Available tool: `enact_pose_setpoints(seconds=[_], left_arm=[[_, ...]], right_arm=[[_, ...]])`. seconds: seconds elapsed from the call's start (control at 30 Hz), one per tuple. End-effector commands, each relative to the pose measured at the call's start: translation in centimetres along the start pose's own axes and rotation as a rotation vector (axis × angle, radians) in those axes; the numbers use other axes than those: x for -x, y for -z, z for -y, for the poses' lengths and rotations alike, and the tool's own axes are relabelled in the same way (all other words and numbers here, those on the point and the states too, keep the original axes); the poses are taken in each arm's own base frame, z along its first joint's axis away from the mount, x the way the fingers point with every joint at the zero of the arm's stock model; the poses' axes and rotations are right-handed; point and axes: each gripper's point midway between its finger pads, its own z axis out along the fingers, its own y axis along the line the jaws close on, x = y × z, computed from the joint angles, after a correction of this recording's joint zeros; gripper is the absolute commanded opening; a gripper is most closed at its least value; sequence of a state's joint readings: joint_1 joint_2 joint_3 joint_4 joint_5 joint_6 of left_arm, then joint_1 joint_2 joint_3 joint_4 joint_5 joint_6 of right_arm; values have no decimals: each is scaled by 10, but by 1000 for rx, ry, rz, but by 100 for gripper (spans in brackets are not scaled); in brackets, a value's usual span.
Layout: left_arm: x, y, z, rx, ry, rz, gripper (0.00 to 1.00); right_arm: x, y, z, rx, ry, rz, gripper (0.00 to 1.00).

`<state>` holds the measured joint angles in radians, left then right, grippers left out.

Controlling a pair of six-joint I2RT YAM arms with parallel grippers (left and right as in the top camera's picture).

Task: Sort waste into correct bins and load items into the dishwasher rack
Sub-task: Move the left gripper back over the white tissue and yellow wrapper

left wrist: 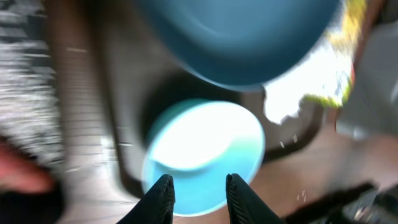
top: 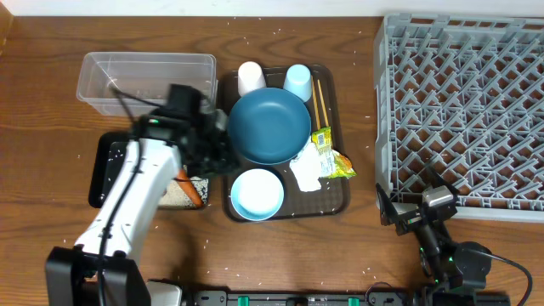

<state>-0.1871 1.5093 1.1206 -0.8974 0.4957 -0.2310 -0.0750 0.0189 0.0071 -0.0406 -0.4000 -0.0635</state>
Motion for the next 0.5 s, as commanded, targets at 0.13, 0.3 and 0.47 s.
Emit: enact_pose_setpoints(seconds=[0.13, 0.3, 0.47], left_arm=[[-32, -28, 64, -49, -255, -63, 29], [-43, -40, 97, -76, -276, -48, 29], [-31, -48, 103, 25, -137, 78, 39]], right_arm=[[-2, 1, 6, -26, 10, -6, 99], [-2, 1, 6, -26, 10, -6, 99], [-2, 1, 6, -26, 10, -6, 99]])
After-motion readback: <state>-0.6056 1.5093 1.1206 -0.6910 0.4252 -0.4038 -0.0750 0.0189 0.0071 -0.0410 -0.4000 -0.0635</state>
